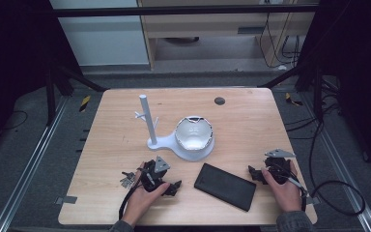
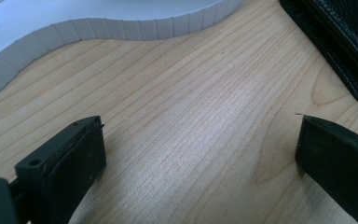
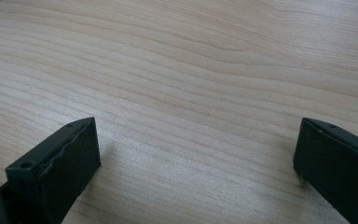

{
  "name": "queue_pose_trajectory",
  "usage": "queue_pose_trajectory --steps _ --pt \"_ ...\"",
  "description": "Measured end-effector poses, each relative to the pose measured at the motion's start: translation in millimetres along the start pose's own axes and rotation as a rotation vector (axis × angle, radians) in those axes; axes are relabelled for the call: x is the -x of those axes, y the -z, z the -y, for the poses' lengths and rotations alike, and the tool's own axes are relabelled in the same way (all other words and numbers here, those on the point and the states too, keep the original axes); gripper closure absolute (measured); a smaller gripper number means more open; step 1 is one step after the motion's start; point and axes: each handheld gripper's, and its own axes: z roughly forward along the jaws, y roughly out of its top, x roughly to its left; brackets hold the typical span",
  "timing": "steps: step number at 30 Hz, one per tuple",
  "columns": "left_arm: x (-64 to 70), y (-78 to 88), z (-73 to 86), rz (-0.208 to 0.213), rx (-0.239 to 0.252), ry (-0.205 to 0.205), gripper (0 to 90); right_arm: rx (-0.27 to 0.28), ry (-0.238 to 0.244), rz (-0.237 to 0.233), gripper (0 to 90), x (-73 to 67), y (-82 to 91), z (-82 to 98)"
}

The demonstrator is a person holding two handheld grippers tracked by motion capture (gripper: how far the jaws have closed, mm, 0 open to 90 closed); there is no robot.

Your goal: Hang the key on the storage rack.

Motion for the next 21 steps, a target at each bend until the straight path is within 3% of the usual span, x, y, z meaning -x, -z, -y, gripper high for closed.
queue_pose_trajectory --steps 4,9,11,15,20,21 --pt "1.4 3.7 -1.8 0.013 -0.007 -0.021 5.9 0.0 0.0 0.0 0.7 0.0 0.0 0.0" --pt "-0.2 22.3 -6.8 0.007 -0.008 -0.062 6.4 0.001 0.0 -0.001 0.7 0.1 0.0 0.1" --pt "-4.1 37.0 -11.7 -0.023 -0.03 -0.099 6.9 0.0 0.0 -0.001 0.6 0.1 0.0 0.1" --pt "-11.7 60.6 -19.0 -0.046 -0.087 -0.123 5.9 0.001 0.0 0.0 0.6 0.1 0.0 0.1" --pt "-32.2 85.1 -17.2 -0.093 -0.177 -0.183 4.6 0.0 -0.002 0.002 0.6 -0.1 0.2 0.2" --pt "-32.2 85.1 -17.2 -0.093 -0.177 -0.183 4.6 0.0 -0.003 0.002 0.6 -0.1 0.2 0.2"
